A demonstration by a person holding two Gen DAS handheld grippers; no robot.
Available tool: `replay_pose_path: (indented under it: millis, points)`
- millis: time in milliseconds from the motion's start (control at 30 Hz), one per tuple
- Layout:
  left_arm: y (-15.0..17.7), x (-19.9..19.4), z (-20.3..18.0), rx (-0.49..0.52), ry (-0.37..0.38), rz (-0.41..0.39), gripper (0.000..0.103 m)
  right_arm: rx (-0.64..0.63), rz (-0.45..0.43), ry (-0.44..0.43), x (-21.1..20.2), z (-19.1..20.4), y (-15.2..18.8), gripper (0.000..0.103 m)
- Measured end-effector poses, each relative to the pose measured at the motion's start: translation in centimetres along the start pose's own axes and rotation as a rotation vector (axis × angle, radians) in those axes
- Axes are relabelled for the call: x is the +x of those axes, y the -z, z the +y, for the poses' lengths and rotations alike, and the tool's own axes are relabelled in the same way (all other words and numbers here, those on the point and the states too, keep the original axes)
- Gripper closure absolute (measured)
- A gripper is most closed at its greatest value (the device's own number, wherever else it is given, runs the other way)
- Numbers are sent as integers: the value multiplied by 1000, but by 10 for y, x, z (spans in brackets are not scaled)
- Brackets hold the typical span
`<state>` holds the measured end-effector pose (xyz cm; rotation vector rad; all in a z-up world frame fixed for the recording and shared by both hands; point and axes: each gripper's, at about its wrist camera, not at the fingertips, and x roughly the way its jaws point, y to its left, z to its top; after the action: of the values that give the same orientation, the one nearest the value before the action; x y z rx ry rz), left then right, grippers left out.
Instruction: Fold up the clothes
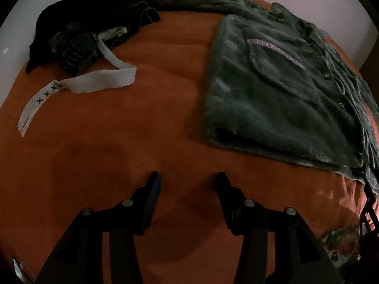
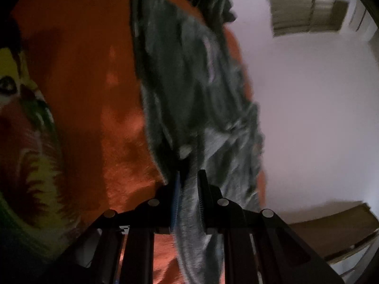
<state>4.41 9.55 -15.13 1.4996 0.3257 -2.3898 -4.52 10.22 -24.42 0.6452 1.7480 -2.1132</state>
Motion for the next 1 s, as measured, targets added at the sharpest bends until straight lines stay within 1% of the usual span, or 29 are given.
replay_pose_path:
  millis: [100,267,367,433,500,533,567,600,633,667,733,833,933,1000]
  points:
    - [2,-1,2,-5,9,1,53,-3,13,-34,1,0,2,90]
    - [4,-2,3,-9,11,3,53,-31,8,-52,-1,-2,-1,90]
    - [2,0,3,-6,8,5,53,-69,39,-68,8,6,-3,90]
    - [2,1,4,-7,9,6,53,-86,60,-61,13,8,-6,89]
    - [2,0,5,-9,13,6,53,-106,74,-10,23,7,-10,73]
    - [2,0,5,-10,16,6,53,-105,78,-2,27,6,-11,65]
    - [1,0,5,-11,19,6,53,-97,81,-11,31,3,-12,65]
    - [1,1,7,-16,27,6,53,-83,84,-40,33,-1,-13,68]
    - [1,1,10,-23,37,7,53,-62,87,-85,34,-5,-14,93]
    - [0,0,12,-30,46,7,53,-37,92,-126,36,-9,-15,100]
    - [0,-1,18,-44,62,2,53,22,93,-172,34,-19,-16,100]
    - [-5,1,20,-59,64,5,53,92,65,-253,14,-35,-16,100]
    - [-5,-3,24,-84,73,3,53,107,27,-304,-24,-36,-18,100]
    - [-6,-4,27,-90,71,2,53,76,27,-319,-26,-27,-19,100]
